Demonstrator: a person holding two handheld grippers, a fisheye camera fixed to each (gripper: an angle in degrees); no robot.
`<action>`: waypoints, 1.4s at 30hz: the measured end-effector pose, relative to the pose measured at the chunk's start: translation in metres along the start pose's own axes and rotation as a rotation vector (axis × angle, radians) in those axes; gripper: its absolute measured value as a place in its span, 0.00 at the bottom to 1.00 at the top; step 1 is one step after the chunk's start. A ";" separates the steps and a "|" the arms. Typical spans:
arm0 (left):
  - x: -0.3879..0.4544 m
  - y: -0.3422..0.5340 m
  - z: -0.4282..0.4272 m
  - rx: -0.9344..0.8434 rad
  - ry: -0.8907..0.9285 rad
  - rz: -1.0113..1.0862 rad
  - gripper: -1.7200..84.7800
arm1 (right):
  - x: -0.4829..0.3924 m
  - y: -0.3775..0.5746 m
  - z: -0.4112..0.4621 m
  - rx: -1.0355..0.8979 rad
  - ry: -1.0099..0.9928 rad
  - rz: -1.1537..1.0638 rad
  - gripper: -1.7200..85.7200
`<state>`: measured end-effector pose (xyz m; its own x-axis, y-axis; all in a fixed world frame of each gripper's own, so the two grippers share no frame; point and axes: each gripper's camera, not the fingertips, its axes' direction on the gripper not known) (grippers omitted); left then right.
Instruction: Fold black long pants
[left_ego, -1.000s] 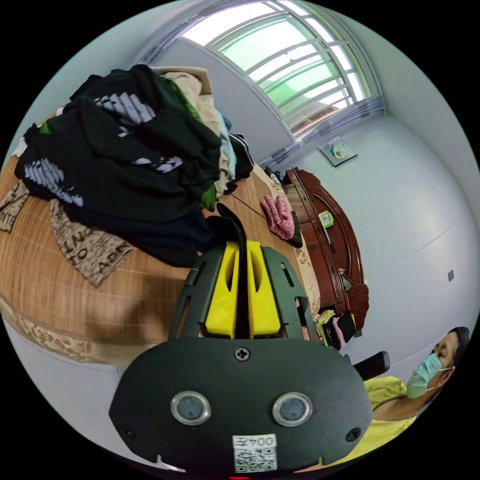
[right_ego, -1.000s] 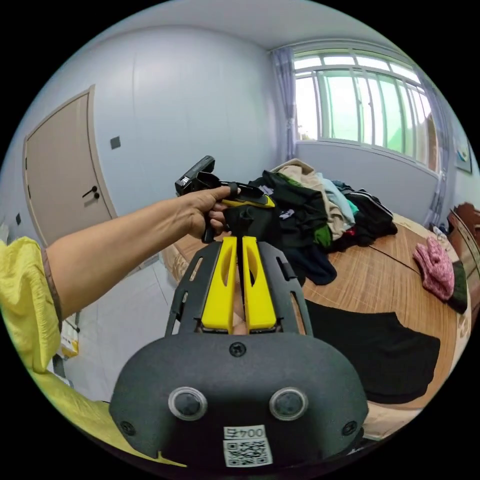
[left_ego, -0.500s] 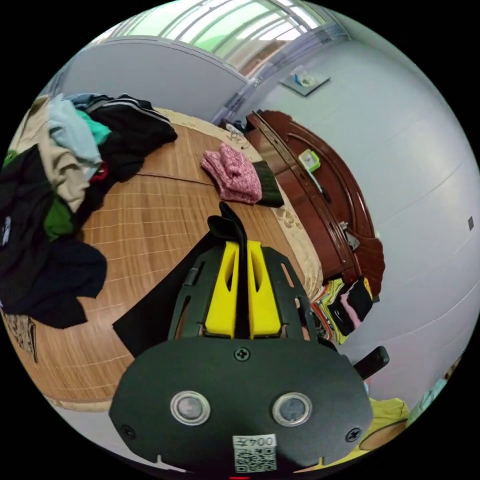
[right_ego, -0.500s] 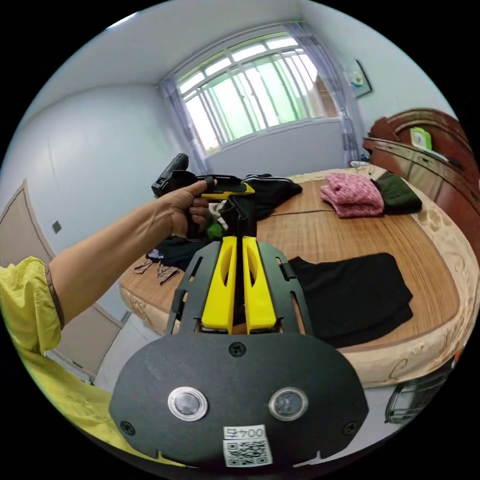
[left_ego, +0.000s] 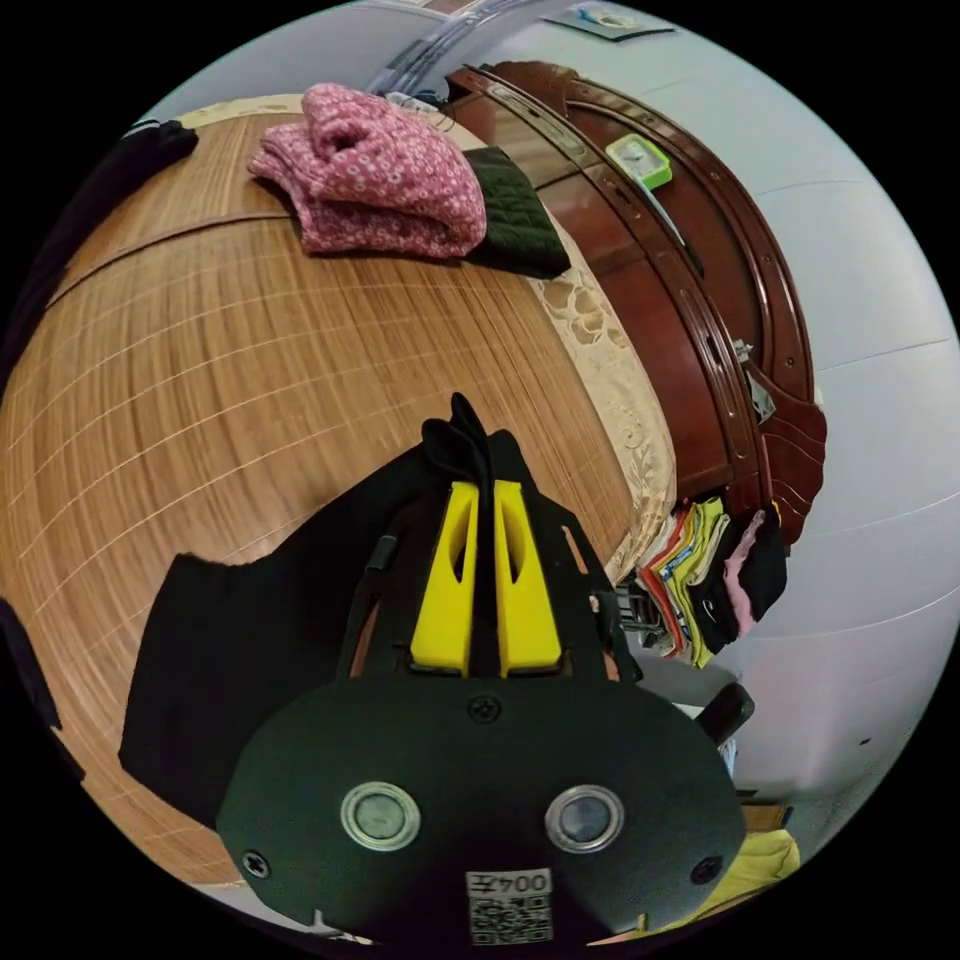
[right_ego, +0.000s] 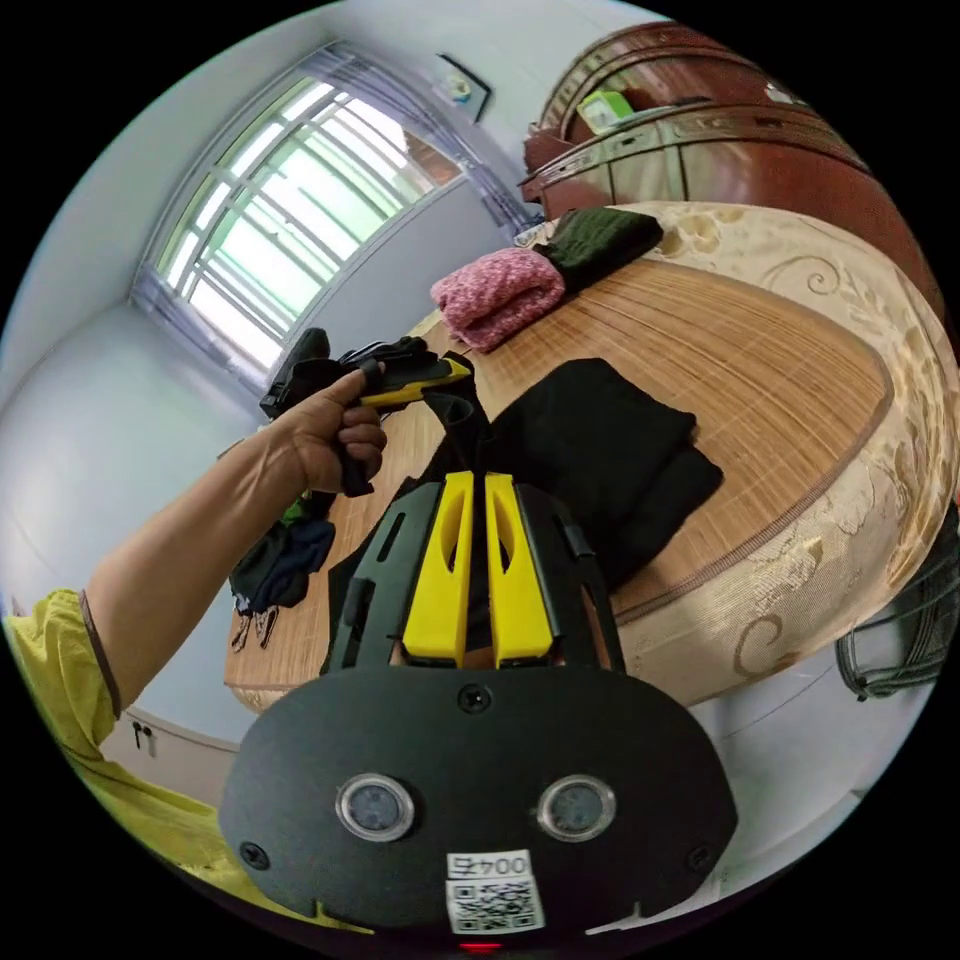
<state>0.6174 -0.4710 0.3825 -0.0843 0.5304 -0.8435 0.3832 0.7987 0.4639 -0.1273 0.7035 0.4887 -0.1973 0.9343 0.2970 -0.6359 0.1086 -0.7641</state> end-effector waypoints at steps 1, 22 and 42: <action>0.004 -0.007 0.015 -0.015 0.007 0.016 0.07 | 0.007 -0.011 -0.005 0.006 0.009 0.023 0.05; -0.031 0.251 -0.102 0.301 -0.223 0.150 0.11 | 0.002 -0.108 -0.087 -0.108 0.173 0.082 0.11; 0.007 0.292 0.024 -0.047 -0.665 0.586 0.05 | -0.066 -0.135 0.012 -0.181 0.585 -0.003 0.12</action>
<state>0.7512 -0.2411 0.5057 0.6710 0.5946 -0.4430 0.1578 0.4692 0.8689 -0.0378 0.6231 0.5789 0.2789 0.9600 -0.0250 -0.4891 0.1196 -0.8640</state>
